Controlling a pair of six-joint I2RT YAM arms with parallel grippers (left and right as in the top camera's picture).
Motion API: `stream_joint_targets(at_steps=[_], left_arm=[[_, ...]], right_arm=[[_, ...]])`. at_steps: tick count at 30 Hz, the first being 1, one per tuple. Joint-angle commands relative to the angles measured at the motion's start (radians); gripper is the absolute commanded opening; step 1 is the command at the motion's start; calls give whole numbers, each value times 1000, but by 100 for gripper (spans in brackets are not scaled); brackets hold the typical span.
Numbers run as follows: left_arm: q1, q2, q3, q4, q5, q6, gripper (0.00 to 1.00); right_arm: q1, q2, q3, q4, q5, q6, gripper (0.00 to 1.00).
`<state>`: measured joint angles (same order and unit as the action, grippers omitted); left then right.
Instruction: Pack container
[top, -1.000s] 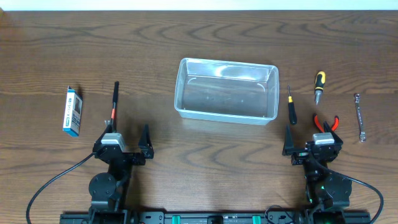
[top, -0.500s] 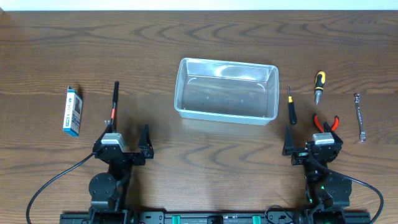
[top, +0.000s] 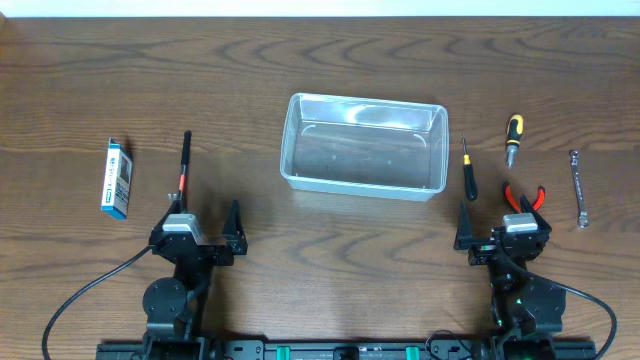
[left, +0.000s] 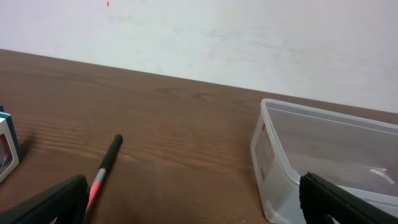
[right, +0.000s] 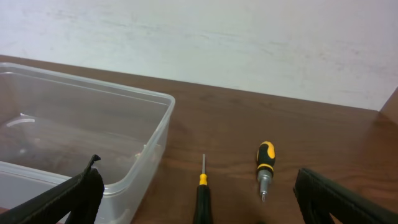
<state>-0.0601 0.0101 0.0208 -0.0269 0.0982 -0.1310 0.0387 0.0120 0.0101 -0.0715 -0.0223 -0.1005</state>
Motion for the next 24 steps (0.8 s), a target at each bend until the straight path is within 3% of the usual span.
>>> stream_joint_targets(at_steps=[1,22,24], left_arm=[[-2,-5,-17,-34,29,0,98],[-2,-5,-17,-33,24,2,98],[-2,-5,-17,-31,24,-13,98]], right_arm=[[8,-6,-4,-2,7,18,99],[8,-6,-4,-3,10,19,99],[8,-6,-4,0,12,81,99]])
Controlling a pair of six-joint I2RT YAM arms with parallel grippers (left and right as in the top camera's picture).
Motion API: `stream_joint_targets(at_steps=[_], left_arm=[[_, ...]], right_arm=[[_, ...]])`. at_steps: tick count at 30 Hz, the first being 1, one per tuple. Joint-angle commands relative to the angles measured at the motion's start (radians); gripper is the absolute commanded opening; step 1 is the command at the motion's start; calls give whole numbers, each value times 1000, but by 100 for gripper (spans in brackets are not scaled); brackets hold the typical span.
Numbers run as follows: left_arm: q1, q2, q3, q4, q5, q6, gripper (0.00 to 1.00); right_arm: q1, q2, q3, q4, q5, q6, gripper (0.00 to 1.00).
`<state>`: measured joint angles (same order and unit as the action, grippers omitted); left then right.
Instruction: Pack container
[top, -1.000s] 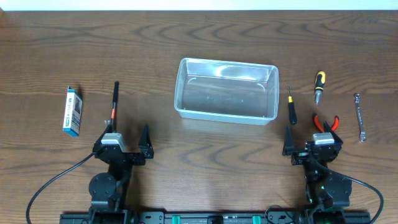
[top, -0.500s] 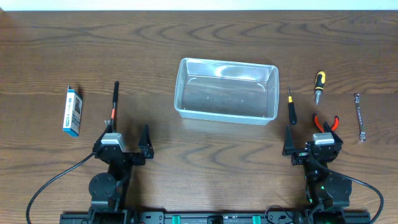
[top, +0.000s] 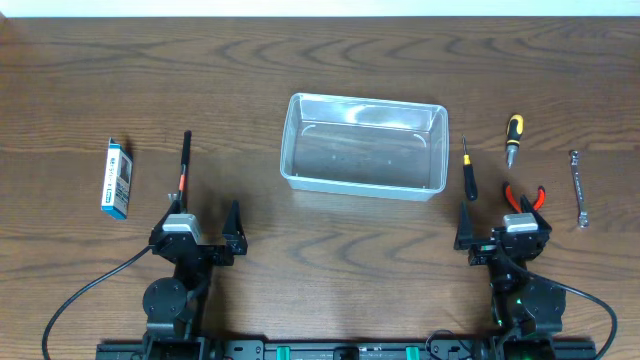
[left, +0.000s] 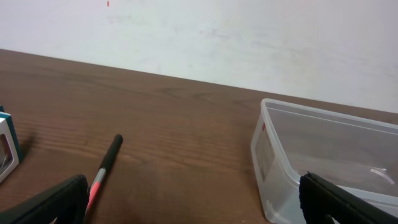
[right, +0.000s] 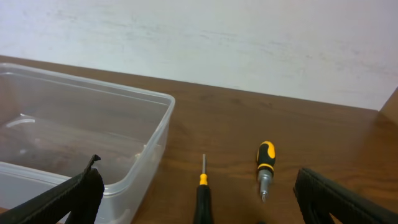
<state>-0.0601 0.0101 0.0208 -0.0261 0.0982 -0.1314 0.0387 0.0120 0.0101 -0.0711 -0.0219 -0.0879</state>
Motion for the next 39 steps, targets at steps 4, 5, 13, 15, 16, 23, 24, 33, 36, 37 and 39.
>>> stream_joint_targets(at_steps=[4,5,13,15,16,23,24,33,36,37,39], left_arm=[[-2,1,30,-64,24,-48,98],[-2,9,64,-88,24,-61,98],[-2,289,529,-457,-68,-53,98],[-2,400,640,-570,-114,-46,98],[-2,462,699,-627,-119,-46,98],[-2,818,1015,-932,-116,-45,98],[-2,855,1044,-960,-113,-46,98],[-2,983,1107,-1023,-122,-46,98],[-2,981,1107,-1036,-164,-46,98],[-2,981,1107,-1042,-182,-46,98],[-2,981,1107,-1051,-197,-46,98]], right_arm=[[8,-5,9,1,2,211,99],[8,-1,26,2,-2,219,99],[-24,281,373,-168,22,108,99],[-38,430,504,-259,22,105,99],[-43,500,570,-311,21,106,99],[-86,1111,1196,-932,13,85,99],[-90,1173,1259,-992,14,80,99],[-93,1578,1598,-996,14,81,21],[-92,1652,1598,-924,4,120,1],[-92,1679,1598,-911,3,121,1],[-91,1734,1598,-901,3,121,1]])
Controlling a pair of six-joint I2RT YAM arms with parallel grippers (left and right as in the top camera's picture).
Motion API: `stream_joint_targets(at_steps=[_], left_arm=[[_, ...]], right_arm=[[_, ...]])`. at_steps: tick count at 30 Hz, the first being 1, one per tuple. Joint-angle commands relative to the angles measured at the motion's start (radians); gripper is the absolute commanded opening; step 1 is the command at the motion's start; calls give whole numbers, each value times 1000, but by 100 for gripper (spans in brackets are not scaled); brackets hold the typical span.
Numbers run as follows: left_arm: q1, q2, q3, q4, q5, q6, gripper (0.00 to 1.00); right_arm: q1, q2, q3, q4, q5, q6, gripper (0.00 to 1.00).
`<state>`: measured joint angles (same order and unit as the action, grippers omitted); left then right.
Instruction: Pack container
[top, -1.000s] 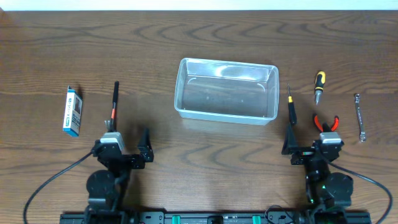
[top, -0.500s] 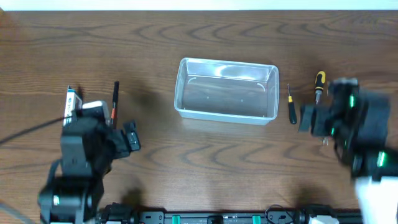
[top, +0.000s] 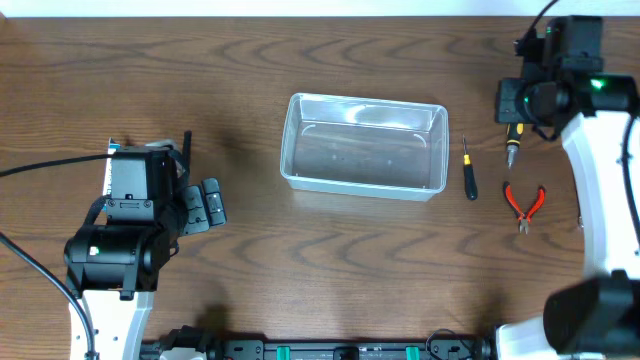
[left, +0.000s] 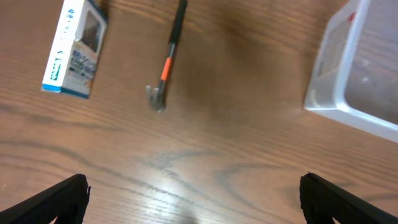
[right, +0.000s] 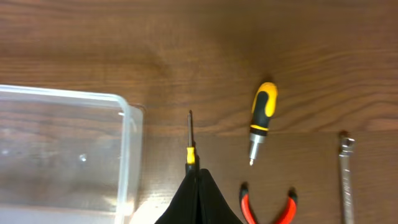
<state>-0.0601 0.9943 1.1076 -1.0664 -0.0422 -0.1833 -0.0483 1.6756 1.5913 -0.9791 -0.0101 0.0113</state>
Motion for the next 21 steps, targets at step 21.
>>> stream_joint_targets(at_steps=[21], left_arm=[[-2,-3,21,-19,-56,6,98]], right_arm=[[53,387,17,82,-139,-39,1]])
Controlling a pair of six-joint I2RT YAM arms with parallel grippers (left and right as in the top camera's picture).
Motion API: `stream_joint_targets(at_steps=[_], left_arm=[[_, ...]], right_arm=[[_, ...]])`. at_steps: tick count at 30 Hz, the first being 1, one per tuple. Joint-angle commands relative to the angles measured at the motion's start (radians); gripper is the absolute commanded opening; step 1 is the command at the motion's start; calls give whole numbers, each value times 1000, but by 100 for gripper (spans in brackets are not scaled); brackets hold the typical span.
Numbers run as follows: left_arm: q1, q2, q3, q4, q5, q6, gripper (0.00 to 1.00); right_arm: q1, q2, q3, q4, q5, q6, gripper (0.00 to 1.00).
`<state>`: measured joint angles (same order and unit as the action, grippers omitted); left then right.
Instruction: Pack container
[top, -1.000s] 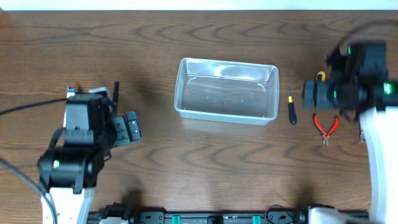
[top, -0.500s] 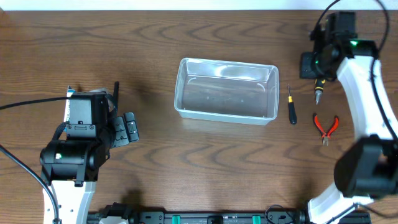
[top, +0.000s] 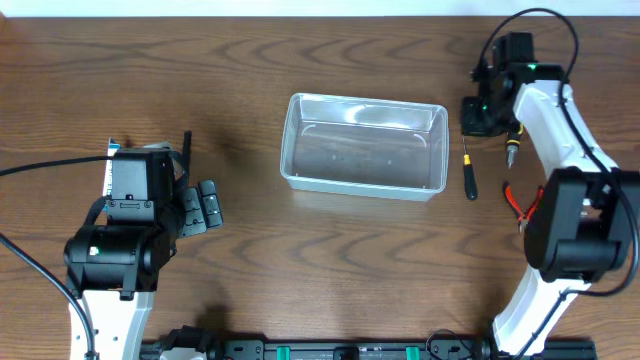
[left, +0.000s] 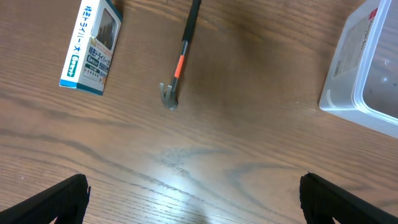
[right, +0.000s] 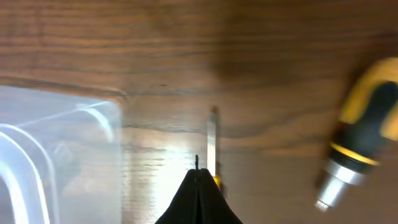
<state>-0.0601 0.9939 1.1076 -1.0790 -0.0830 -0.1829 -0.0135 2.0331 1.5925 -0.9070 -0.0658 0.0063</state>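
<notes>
A clear plastic container (top: 365, 145) stands mid-table. To its right lies a thin black screwdriver (top: 467, 172) with a yellow collar. My right gripper (right: 198, 174) is shut with nothing in it, low over that screwdriver's metal shaft (right: 212, 134). A stubby yellow-and-black screwdriver (right: 360, 134) lies just to the right. At the left, my left gripper (left: 199, 205) hangs wide open above bare wood. Ahead of it lie a black tool with an orange band (left: 180, 53) and a blue-and-white box (left: 91, 46).
Red pliers (top: 512, 197) lie near the right arm, partly covered by it. The container wall (right: 56, 149) stands just left of the right gripper. The left arm's body (top: 120, 240) covers part of the table's left front.
My right gripper has moved left and lower, from the far right near the stubby screwdriver to just above the thin screwdriver's shaft beside the container. The left gripper has shifted only slightly.
At the two oldest moments both arms rested at the table's front edge with open jaws. Later both were raised: the left open over the black tool's area, the right shut at the far right. Now the right hangs over the thin screwdriver.
</notes>
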Motion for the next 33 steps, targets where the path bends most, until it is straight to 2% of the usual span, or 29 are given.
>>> stream_joint_targets(at_steps=[1,11,21,33], left_arm=[[-2,-3,21,-6,-16,6,98],[-2,-3,21,-6,-16,6,98],[-2,-3,21,-6,-16,6,98],[-2,-3,21,-6,-16,6,98]], right_arm=[[21,33,16,17,-100,-34,1],[37,37,16,71,-159,-35,1],[38,37,16,69,-388,-153,2],[40,37,16,68,-387,-153,3]])
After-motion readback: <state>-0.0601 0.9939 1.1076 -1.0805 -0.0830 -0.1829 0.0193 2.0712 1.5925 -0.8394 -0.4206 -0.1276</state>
